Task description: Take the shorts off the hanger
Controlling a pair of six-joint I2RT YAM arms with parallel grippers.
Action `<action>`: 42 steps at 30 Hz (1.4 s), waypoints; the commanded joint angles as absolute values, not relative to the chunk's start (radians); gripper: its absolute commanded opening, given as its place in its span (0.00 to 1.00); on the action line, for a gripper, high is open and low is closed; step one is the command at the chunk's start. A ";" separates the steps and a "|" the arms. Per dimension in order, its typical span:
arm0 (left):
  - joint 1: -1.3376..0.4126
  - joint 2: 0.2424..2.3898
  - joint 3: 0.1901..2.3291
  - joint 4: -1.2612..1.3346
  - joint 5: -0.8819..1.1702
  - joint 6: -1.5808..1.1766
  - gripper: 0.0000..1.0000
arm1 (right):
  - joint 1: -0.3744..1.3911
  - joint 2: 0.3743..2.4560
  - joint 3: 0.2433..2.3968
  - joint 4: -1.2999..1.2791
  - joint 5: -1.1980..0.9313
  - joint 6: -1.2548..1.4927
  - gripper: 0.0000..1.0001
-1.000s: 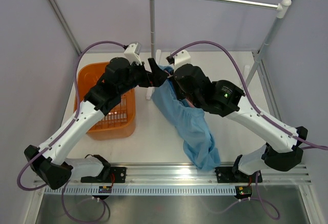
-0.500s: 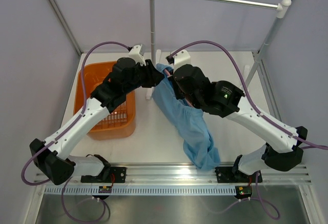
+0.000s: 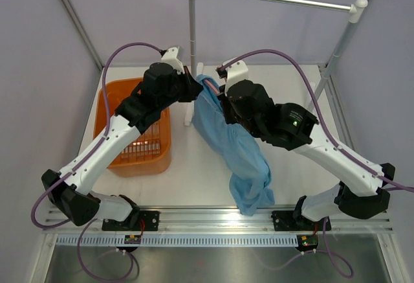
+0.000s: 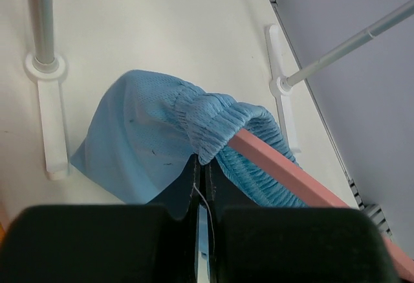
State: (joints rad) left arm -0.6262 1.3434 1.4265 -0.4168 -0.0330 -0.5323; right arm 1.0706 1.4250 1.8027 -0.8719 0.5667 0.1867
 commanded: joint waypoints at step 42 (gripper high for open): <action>-0.469 1.704 1.871 -0.471 -0.114 -0.428 0.00 | 1.081 1.189 1.836 -0.857 0.472 0.230 0.00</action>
State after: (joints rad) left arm -0.5392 1.6573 1.8210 -0.5064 0.0093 -0.4793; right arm 1.0660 1.2648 1.8061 -0.8803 0.5545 0.2062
